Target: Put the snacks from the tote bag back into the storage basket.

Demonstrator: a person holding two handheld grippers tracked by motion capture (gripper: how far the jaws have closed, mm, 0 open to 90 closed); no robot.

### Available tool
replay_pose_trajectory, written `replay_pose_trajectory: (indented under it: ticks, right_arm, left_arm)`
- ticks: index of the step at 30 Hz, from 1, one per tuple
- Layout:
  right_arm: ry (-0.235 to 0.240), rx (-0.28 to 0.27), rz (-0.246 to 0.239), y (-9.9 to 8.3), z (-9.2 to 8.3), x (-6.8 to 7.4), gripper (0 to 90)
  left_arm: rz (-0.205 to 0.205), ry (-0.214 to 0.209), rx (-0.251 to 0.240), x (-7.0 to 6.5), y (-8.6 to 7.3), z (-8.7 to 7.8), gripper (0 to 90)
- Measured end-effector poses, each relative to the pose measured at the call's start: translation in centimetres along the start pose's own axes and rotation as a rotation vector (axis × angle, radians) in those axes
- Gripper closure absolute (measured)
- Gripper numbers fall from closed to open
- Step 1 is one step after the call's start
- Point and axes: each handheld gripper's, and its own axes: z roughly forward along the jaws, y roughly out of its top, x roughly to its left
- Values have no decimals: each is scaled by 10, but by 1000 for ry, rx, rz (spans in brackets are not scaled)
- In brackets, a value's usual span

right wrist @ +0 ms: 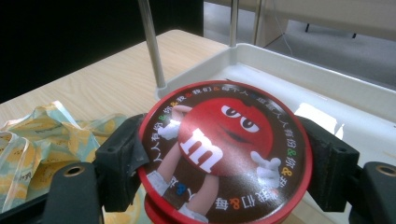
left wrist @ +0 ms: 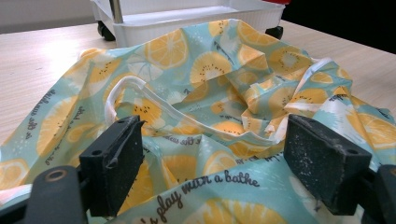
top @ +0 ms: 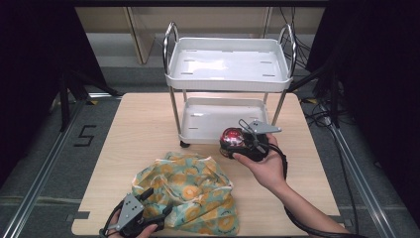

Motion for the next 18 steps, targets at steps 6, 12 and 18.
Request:
replay_pose_trajectory:
  ticks: [6,12,18]
  right_arm:
    - [-16,-17,4,-1,-1,-6,267]
    - [-21,-26,15,0,-2,-13,267]
    - [-37,-30,39,1,-3,-18,267]
  left_arm:
    - [4,-4,-3,1,0,0,197]
    - [5,-3,-1,1,0,0,197]
    - [6,-3,-3,1,0,0,196]
